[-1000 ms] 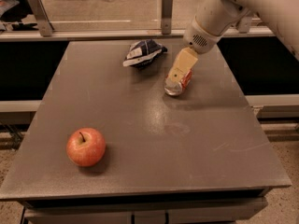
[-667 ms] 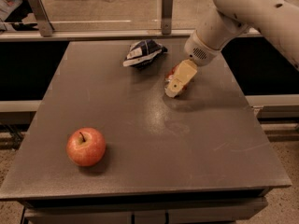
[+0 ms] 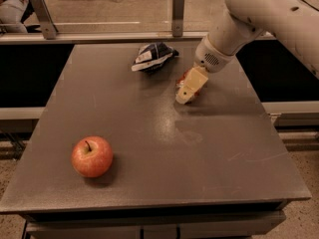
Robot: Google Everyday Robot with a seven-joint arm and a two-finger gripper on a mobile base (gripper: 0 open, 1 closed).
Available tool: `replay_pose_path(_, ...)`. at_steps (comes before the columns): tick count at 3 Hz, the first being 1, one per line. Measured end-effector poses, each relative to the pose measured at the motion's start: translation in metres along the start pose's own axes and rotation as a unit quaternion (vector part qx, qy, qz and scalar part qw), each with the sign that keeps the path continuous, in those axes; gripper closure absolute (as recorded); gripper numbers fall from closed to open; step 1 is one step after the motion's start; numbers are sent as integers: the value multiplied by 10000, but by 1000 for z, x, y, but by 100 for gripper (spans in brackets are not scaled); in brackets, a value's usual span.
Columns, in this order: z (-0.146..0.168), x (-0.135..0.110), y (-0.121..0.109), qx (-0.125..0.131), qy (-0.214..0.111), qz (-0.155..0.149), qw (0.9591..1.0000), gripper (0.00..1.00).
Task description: Move coke can near apple
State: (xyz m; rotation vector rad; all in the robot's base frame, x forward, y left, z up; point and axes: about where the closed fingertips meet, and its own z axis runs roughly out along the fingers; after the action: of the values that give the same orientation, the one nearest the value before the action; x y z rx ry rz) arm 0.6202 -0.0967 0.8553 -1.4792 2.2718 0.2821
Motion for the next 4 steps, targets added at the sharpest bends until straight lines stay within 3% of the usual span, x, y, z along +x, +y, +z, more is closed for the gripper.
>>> replay_pose_path(2,1,-5,6,-183,-67,-192,9996,65)
replay_pose_path(3,-13,-3,9,-668,-508,-466,9954,87)
replay_pose_path(4,-59,-13,26,-894,-1163,-1140,9826,100)
